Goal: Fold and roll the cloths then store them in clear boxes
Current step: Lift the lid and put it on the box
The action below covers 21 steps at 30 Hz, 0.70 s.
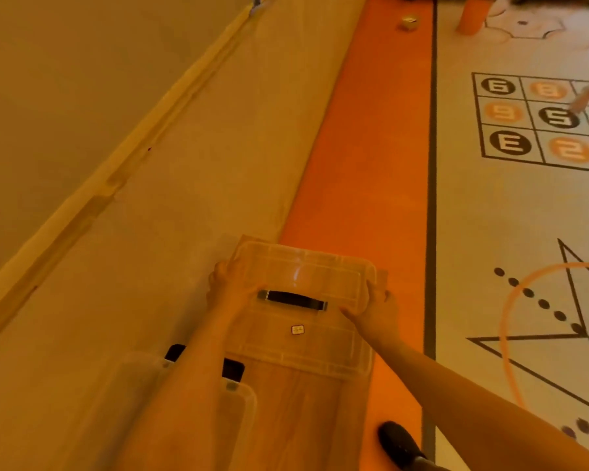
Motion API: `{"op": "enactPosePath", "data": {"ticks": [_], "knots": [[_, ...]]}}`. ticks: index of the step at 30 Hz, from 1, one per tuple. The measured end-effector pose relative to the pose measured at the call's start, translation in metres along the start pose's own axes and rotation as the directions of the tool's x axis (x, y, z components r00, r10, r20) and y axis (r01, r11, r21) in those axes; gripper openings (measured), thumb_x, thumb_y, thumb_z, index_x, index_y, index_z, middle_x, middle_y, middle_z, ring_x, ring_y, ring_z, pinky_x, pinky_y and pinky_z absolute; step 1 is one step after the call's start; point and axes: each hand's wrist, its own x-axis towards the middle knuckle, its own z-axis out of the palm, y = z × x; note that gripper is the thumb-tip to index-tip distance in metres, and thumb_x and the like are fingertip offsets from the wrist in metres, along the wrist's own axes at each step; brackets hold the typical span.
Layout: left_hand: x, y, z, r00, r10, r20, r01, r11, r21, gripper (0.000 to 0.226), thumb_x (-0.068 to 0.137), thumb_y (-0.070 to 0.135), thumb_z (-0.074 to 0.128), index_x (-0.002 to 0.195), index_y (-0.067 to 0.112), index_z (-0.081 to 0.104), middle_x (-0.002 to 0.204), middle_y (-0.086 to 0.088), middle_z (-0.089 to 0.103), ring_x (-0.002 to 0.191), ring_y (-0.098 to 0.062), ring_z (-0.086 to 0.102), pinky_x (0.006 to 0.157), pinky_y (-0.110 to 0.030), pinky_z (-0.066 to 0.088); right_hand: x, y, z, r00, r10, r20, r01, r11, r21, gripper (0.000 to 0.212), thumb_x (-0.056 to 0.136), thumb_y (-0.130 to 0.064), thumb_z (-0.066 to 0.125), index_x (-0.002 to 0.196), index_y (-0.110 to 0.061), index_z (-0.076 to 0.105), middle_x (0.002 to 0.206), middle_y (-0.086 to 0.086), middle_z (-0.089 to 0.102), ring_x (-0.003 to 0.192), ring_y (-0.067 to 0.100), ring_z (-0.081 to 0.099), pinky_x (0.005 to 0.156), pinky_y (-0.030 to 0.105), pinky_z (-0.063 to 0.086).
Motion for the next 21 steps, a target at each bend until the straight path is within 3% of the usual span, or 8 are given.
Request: {"op": "enactPosePath", "data": {"ticks": [4,13,16,21], "knots": [[0.004,-0.021,0.008,0.997,-0.040,0.069,0.043,0.999,-0.029,0.096,0.068,0.053,0.075,0.145,0.030,0.024,0.148,-0.007,0.023,0.132,-0.032,0.027,0.101,-0.051,0.036,-0.007,0.003,0.015,0.999,0.052,-0.002,-0.052,0.998,0.030,0.099,0.072,-0.042,0.076,0.148,-0.033,0.014,0.153,0.017,0.015,0.139,0.039,0.019,0.107,0.059,0.030],[0.013,-0.047,0.023,0.980,0.007,0.200,-0.039,0.987,0.156,0.107,0.070,0.061,0.069,0.147,0.040,-0.002,0.157,-0.011,-0.006,0.142,-0.042,0.002,0.107,-0.064,0.024,-0.011,0.010,0.042,0.993,0.121,0.005,-0.121,0.992,0.039,0.099,0.070,-0.042,0.077,0.147,-0.032,0.016,0.151,0.019,0.019,0.136,0.040,0.028,0.104,0.056,0.037],[0.018,-0.053,0.027,0.974,-0.006,0.228,-0.037,0.983,0.181,0.107,0.069,0.065,0.067,0.148,0.039,0.000,0.157,-0.012,-0.005,0.141,-0.042,0.003,0.108,-0.064,0.024,-0.010,0.011,0.048,0.988,0.152,-0.004,-0.151,0.987,0.046,0.094,0.072,-0.041,0.076,0.147,-0.029,0.020,0.149,0.018,0.023,0.133,0.038,0.032,0.104,0.052,0.039],[0.016,-0.051,0.039,0.971,-0.033,0.238,-0.014,0.982,0.190,0.103,0.069,0.066,0.066,0.148,0.037,0.007,0.157,-0.012,0.000,0.142,-0.041,0.005,0.109,-0.063,0.021,-0.008,0.011,0.056,0.981,0.192,-0.031,-0.192,0.981,0.007,0.092,0.073,-0.042,0.075,0.147,-0.029,0.021,0.152,0.018,0.016,0.137,0.039,0.025,0.107,0.054,0.035]]}}
